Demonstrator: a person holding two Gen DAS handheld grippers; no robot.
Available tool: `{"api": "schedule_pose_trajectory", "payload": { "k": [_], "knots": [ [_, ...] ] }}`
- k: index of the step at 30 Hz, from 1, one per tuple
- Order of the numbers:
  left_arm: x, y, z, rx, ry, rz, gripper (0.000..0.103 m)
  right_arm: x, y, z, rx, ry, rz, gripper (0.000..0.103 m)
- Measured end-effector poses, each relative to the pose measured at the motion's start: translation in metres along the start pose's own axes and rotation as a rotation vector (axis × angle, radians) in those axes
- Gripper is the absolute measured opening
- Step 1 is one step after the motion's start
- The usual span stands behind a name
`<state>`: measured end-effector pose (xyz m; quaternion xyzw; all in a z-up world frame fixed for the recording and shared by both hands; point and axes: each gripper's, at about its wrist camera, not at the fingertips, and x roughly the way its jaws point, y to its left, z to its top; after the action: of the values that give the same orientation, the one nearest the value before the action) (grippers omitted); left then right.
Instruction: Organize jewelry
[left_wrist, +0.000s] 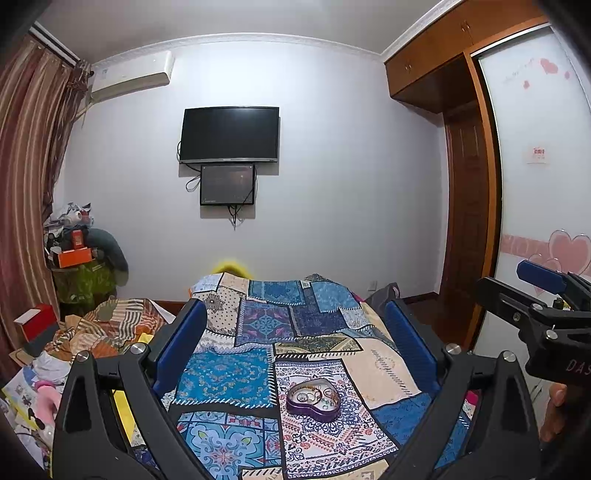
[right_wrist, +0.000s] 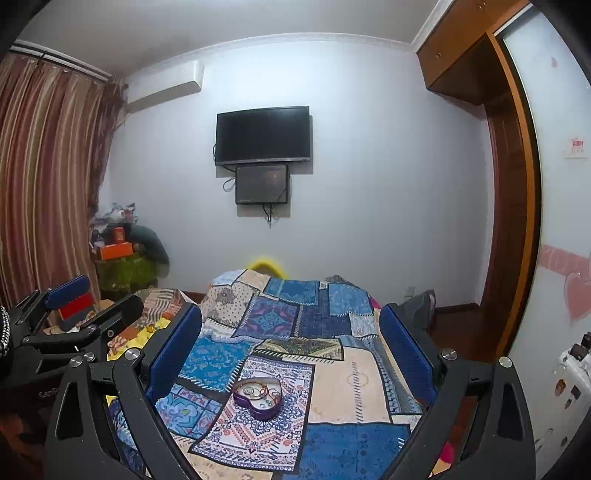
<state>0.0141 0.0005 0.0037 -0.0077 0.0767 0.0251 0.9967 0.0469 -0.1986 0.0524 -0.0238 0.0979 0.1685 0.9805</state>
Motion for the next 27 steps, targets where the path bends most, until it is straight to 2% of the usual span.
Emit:
{"api": "schedule_pose_trajectory", "payload": {
  "k": [27],
  "knots": [
    [0.012, 0.007, -0.005, -0.019, 0.035, -0.013, 0.098, 0.008, -0.003, 0.002, 0.01, 0.044, -0.014, 0.096]
  ]
}}
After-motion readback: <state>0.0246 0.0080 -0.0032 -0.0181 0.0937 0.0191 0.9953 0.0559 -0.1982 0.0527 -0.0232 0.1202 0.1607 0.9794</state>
